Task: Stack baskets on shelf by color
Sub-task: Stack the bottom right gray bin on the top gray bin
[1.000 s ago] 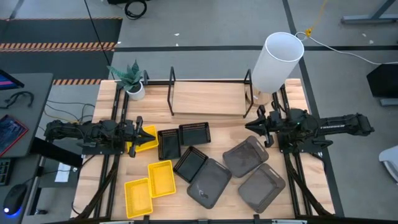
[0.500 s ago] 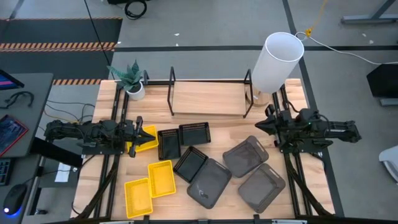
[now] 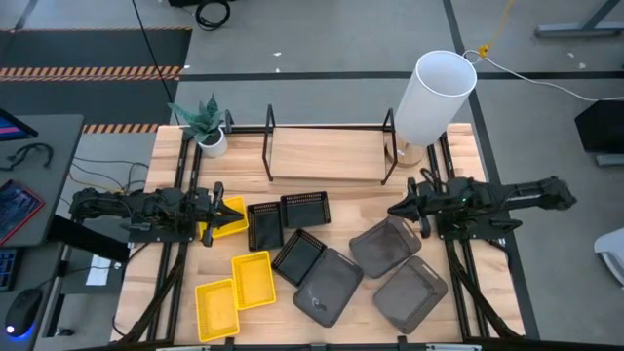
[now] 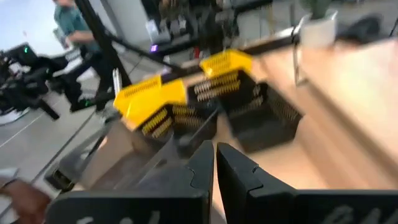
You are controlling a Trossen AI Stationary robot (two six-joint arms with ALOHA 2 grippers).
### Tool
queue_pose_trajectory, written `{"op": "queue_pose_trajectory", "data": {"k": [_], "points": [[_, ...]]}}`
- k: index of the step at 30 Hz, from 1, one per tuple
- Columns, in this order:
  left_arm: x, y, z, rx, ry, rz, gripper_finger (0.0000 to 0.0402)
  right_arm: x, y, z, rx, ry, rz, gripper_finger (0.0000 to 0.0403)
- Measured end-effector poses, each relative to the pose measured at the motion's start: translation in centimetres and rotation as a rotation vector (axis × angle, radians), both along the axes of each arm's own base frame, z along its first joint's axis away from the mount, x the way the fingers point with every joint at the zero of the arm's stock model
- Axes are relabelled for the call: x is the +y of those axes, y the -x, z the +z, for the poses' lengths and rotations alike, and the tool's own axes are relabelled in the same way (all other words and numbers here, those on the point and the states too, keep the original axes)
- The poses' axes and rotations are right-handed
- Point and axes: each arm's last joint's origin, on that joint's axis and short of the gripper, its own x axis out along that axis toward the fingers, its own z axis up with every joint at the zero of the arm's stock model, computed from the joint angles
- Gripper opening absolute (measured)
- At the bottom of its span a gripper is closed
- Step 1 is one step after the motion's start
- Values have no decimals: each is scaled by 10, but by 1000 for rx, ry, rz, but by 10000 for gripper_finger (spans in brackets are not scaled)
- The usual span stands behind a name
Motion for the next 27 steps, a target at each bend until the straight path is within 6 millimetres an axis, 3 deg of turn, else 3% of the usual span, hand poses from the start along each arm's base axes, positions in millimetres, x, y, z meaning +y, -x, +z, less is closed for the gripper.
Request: {"op": "queue_pose_trajectory", "data": {"k": [6,13,27], "points": [[0,0,0,0,0,0,32,18,-12,1,120,-6,76,21],[0,0,0,0,0,0,33,45,-31,22,253,82,158,5],[0,0,0,0,0,0,35,122,-62,41,684,215,301,4]]}}
